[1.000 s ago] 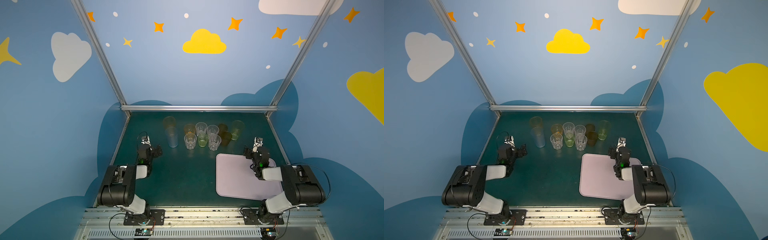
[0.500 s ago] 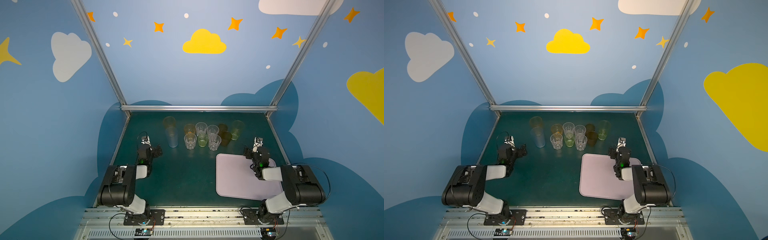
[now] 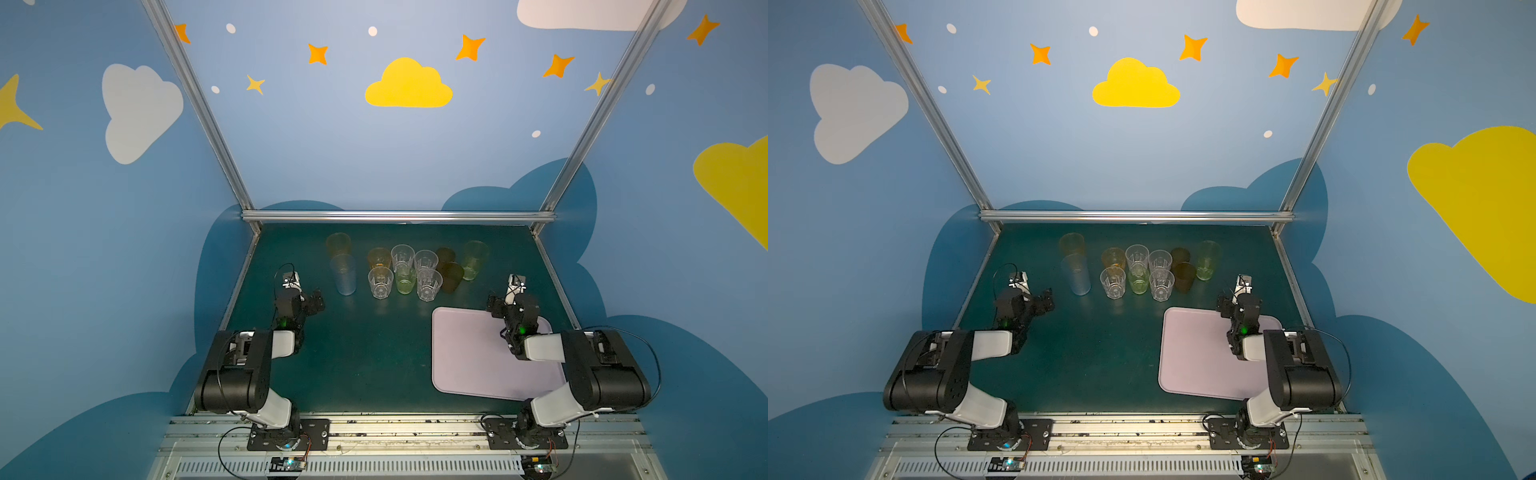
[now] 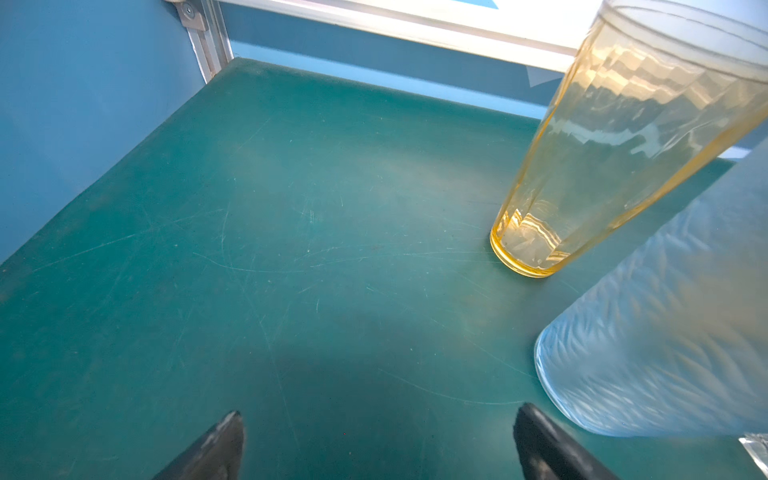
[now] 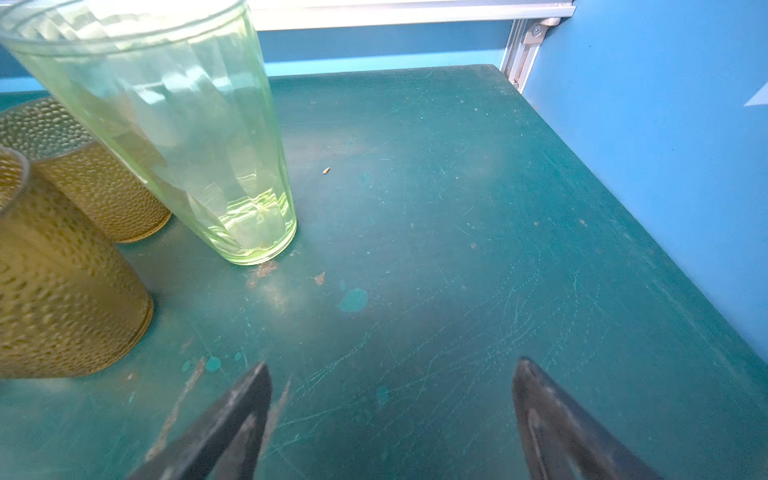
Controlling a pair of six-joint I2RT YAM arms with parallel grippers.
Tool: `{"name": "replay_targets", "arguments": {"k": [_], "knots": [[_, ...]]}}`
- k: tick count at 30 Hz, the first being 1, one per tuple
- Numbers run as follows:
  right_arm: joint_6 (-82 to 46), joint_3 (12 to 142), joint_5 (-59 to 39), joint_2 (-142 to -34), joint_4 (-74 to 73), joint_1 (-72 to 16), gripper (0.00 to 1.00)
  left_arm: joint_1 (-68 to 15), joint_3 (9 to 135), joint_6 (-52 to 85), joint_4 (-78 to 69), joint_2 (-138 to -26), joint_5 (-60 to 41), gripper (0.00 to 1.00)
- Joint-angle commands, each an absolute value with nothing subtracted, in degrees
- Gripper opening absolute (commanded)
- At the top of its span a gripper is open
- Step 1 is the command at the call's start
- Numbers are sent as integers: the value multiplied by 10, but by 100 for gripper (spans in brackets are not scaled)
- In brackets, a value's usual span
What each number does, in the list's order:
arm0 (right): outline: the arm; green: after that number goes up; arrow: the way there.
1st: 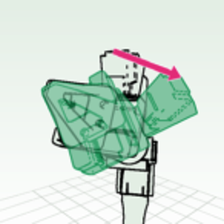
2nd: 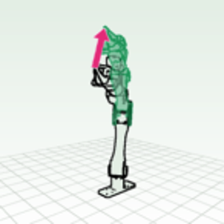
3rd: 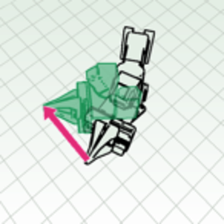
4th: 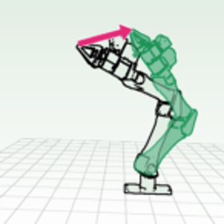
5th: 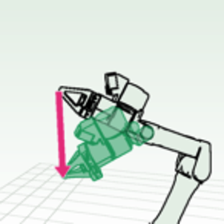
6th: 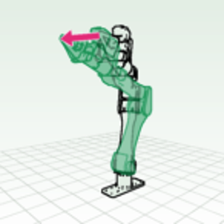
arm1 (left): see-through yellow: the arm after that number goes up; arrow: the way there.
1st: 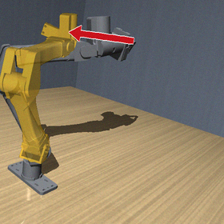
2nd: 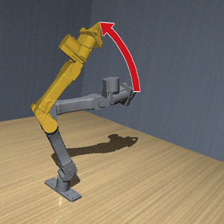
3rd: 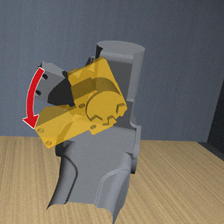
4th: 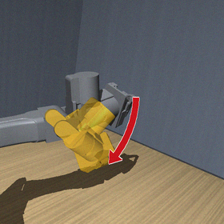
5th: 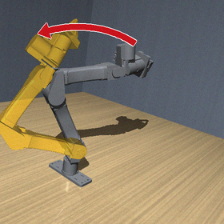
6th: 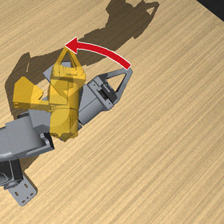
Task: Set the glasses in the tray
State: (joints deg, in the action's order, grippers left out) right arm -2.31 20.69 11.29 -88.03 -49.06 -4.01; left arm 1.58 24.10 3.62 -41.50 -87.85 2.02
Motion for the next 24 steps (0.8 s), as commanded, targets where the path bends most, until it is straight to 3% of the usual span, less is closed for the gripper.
{"name": "replay_targets", "arguments": {"k": [1,12,16,20,24], "knots": [[-20,218,109,-872,-488,-42,89,17,245,32,-419,-873,18,100],[-15,217,109,-869,-495,-43,89,3,251,34,-397,-856,60,100],[-10,228,123,-812,-422,-50,89,-6,292,45,-280,-812,125,100],[-31,230,163,-760,-352,-50,89,-15,288,55,-267,-779,156,100],[-77,273,190,-707,-210,-51,89,-35,309,83,-178,-717,183,100]]}}
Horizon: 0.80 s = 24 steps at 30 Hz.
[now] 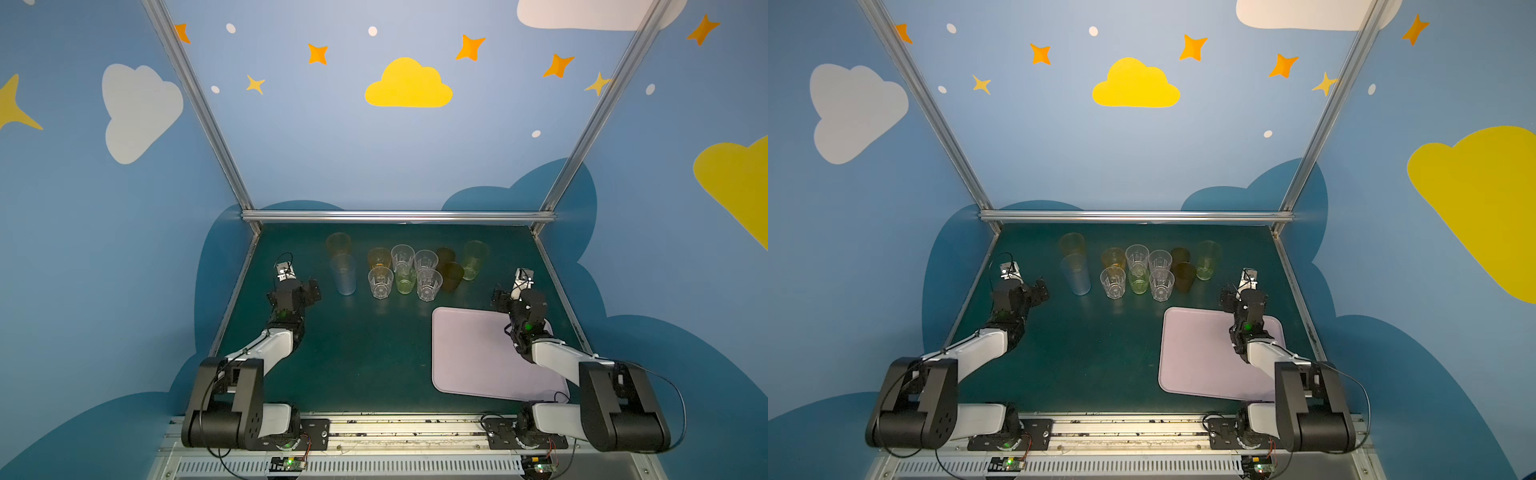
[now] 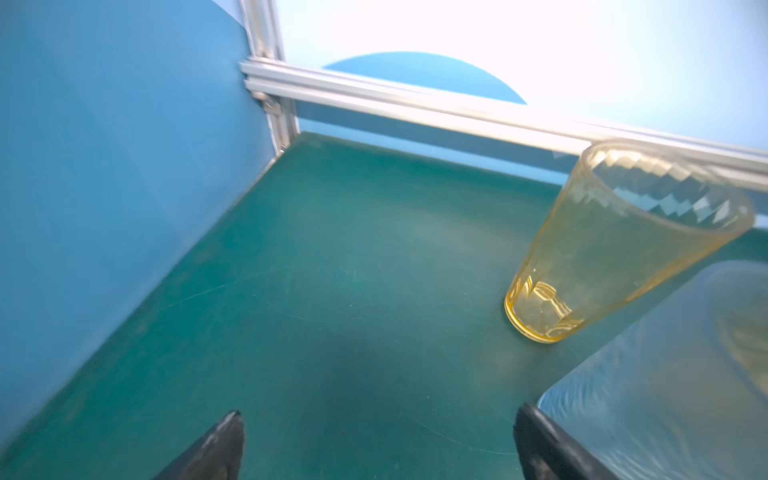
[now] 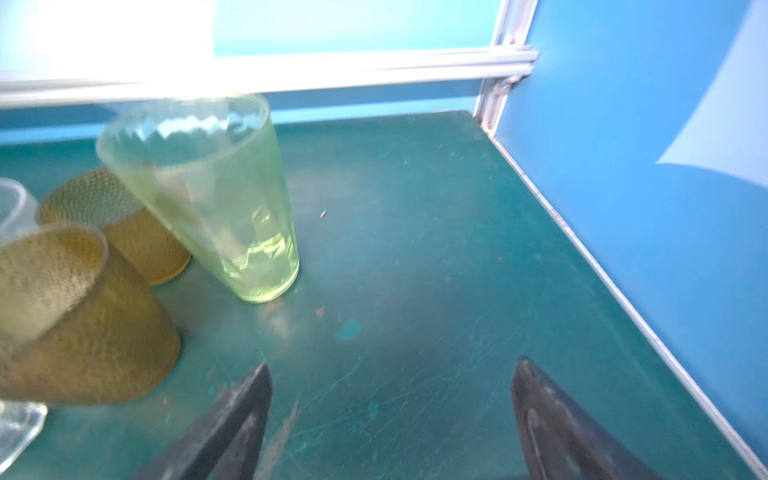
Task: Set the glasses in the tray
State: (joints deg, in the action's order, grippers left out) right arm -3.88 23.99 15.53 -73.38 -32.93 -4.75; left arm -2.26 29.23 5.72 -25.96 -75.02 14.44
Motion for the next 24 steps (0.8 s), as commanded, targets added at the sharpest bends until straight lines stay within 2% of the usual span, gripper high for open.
{"name": "replay_targets", "arguments": {"k": [1,7,12,15,19,24], "knots": [[-102,288,204,-690,-163,-52,89,-42,315,91,-147,-696,184,100],[-164,361,149,-562,85,-52,89,-106,369,201,86,-570,215,100],[-207,440,58,-523,276,-50,89,-171,387,305,219,-505,218,100],[-228,463,-33,-520,355,-49,89,-198,407,327,266,-496,154,100],[-248,469,-134,-514,428,-48,89,-270,421,339,320,-485,146,100],[-256,461,-229,-487,486,-48,89,-366,390,390,310,-456,120,100]]}}
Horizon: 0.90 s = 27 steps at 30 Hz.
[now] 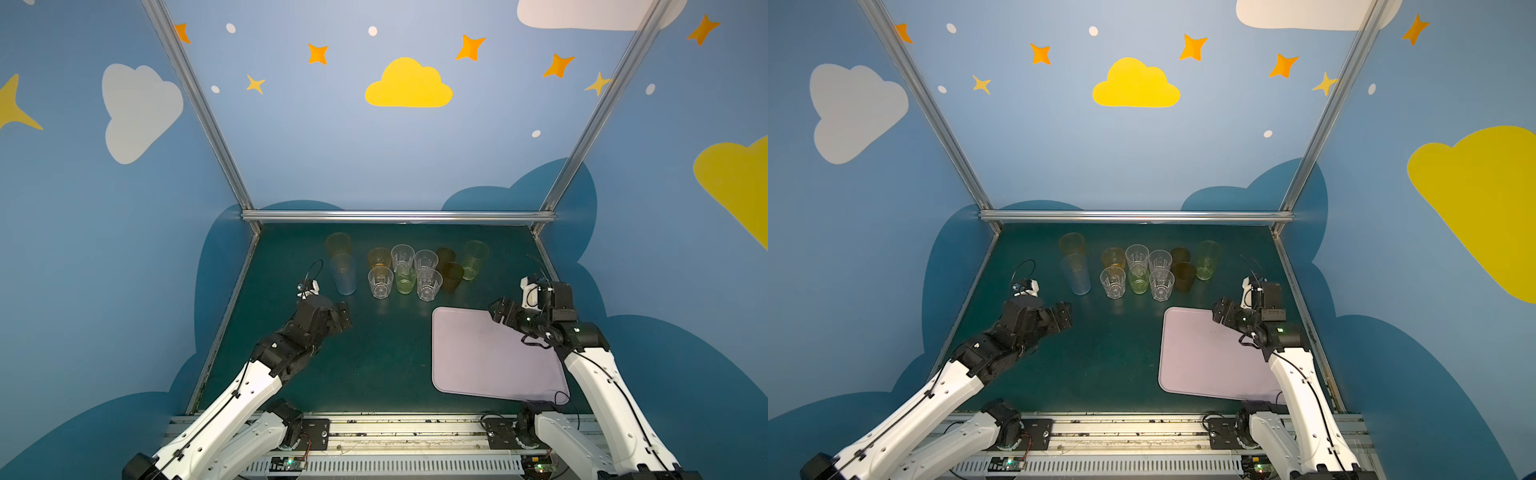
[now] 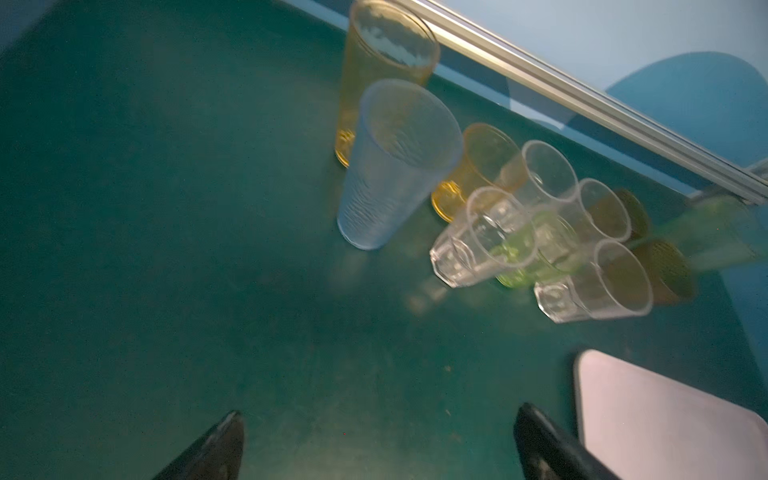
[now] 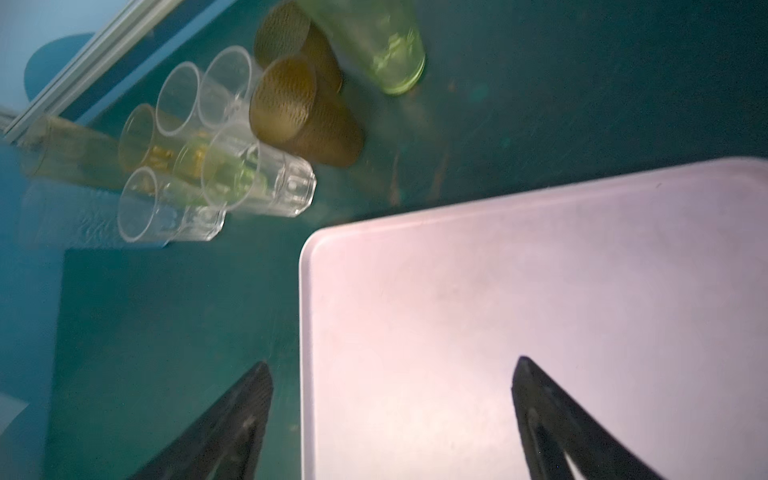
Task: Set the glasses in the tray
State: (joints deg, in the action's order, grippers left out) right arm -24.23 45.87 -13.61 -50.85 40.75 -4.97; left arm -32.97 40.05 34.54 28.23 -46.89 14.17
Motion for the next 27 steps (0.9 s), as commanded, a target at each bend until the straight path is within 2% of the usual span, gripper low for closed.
{"name": "replay_targets", "arguments": {"k": [1,6,12,20,27], "knots": [[-255,458,-235,-481,493,-48,89,-385,385,400,304,-456,119,100],[-263,406,-252,-414,467,-47,89,-495,367,444,244,-495,137,100],[-299,362,-265,-358,458,-46,90,-596,422,443,211,-627,181,100],[-282,365,-329,-402,471,-41,89,-652,530,418,190,-815,142,100],[-297,345,-325,-371,473,-39,89,-657,542,428,103,-890,65,100]]}}
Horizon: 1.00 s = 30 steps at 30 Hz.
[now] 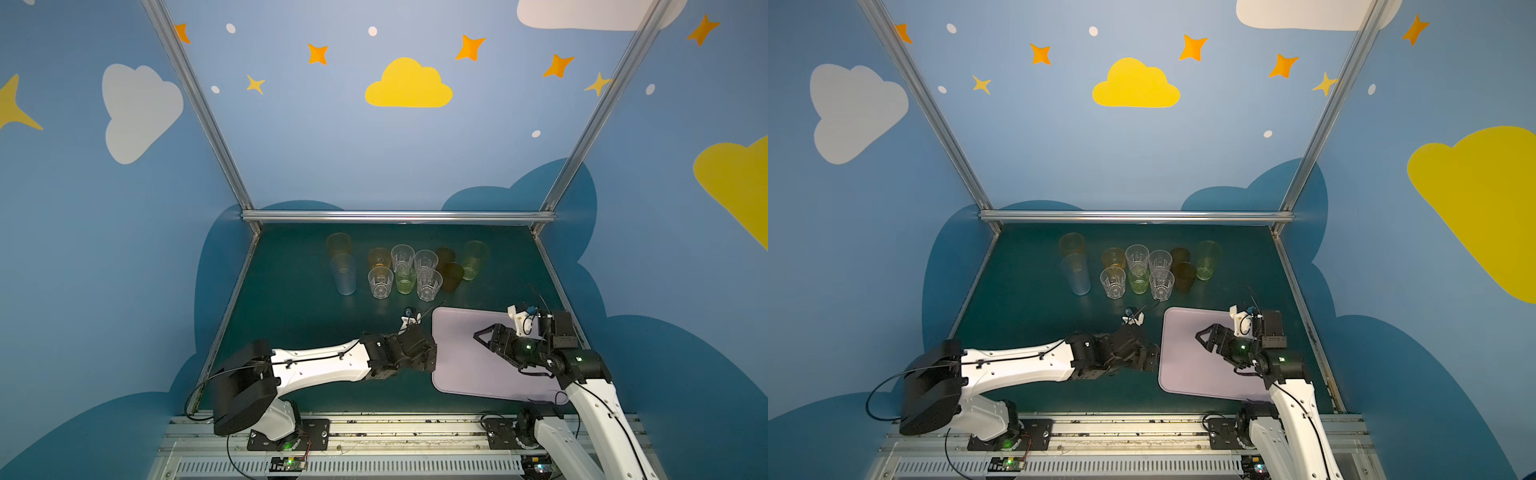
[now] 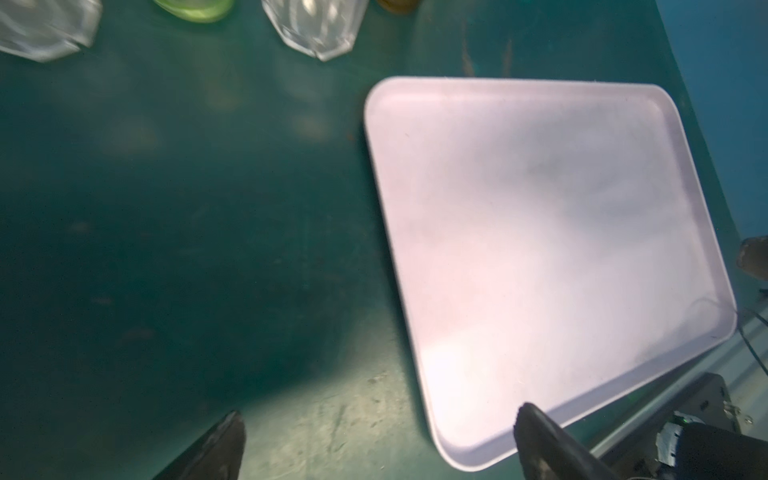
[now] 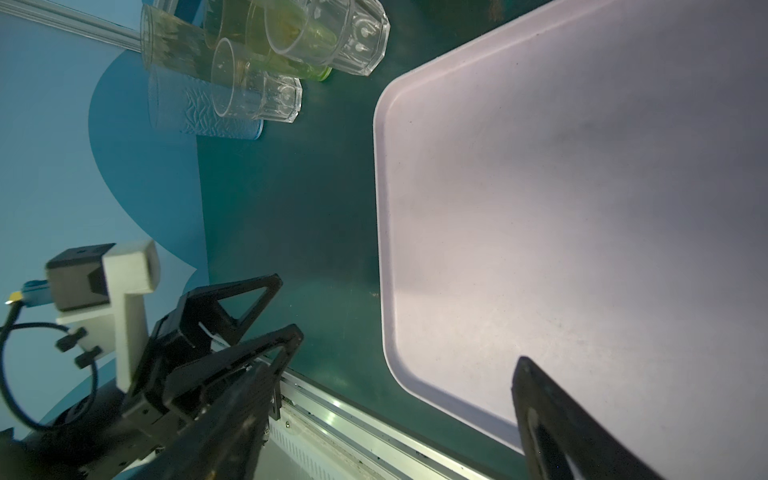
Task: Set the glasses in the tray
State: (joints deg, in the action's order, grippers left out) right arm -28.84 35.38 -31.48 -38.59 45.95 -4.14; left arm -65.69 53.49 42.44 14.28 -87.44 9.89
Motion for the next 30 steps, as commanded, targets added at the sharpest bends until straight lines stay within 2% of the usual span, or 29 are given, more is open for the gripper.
{"name": "replay_targets", "arguments": {"k": [1,6,10,15,18,24,27,29,30], "knots": [[-298,342,-326,-366,473,-39,89,-657,542,429,92,-897,56,100],[-305,335,-322,-345,491,-37,89,-657,522,434,7,-928,7,99],[-319,317,-312,-340,491,-37,89,-657,532,437,-5,-956,-6,93],[-327,307,-303,-342,491,-37,89,-657,548,439,-13,-991,-18,80],[-331,304,-298,-336,492,-36,89,-657,553,443,-16,-1003,-17,64],[-339,299,-280,-321,499,-37,89,-658,572,455,16,-1021,16,45],[-340,299,-276,-316,501,-37,89,-659,571,460,29,-1020,39,42],[-341,298,-273,-314,502,-37,89,-659,572,464,37,-1023,53,39],[-341,298,-272,-314,502,-37,89,-659,573,468,41,-1026,58,33]]}}
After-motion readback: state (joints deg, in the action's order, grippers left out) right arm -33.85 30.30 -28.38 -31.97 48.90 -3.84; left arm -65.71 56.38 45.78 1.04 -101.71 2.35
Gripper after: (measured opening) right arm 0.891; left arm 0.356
